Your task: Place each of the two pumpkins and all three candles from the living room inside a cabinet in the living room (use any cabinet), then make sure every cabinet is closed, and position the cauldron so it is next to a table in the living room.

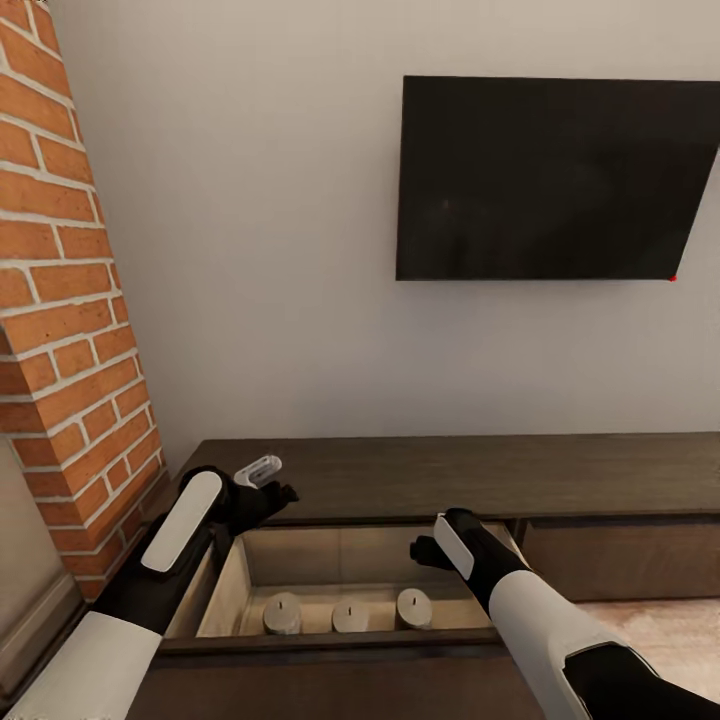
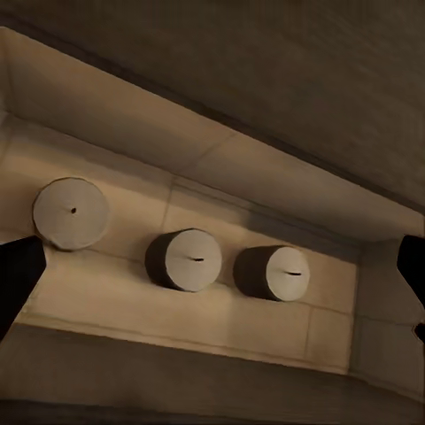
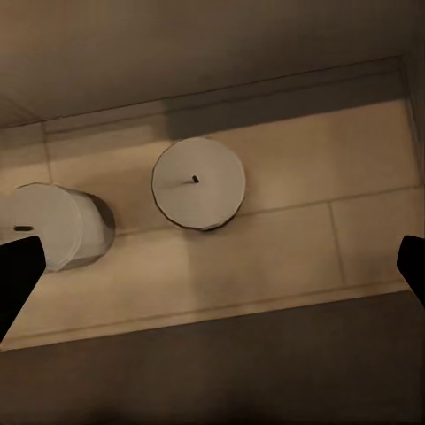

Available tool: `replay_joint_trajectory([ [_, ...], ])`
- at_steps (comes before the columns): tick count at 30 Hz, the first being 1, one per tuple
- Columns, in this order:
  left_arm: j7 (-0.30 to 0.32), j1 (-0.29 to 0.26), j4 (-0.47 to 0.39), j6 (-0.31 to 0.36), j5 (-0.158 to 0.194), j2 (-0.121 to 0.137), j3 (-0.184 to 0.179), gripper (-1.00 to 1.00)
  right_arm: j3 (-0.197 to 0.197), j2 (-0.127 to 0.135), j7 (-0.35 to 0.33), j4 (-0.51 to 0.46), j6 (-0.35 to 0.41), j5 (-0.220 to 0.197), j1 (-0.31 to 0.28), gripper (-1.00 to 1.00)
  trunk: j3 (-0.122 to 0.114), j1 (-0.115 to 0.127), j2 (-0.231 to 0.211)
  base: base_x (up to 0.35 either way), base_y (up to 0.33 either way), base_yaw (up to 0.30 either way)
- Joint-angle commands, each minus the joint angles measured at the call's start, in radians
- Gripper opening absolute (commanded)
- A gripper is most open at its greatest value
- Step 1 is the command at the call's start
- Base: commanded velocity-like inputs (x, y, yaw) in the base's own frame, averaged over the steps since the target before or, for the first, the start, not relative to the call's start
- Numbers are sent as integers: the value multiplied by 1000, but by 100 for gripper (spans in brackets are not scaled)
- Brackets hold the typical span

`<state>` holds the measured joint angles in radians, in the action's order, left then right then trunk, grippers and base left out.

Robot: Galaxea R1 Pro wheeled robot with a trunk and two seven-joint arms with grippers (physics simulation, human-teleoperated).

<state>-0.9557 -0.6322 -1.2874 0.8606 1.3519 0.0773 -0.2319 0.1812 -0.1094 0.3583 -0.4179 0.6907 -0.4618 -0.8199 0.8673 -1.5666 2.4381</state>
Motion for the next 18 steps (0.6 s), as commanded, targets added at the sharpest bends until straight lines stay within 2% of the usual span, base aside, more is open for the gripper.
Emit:
replay_joint_trajectory([
  [1,-18,-1,4,-1,-3,-5,-1,100,7,0,9,-1,3,-11,0,100,-2,4,-7,0,0,0],
  [4,-30,0,11,-1,-18,-19,-1,100,7,-2,8,-1,3,-11,1,100,-11,16,-28,-56,0,0],
  [10,-74,0,14,-3,-24,-27,0,100,7,1,8,-2,2,-11,1,100,-30,39,-70,-224,0,0],
  [18,-86,0,14,-3,-26,-48,-1,100,8,3,7,-4,-17,-11,1,100,-55,69,-126,-24,0,0],
])
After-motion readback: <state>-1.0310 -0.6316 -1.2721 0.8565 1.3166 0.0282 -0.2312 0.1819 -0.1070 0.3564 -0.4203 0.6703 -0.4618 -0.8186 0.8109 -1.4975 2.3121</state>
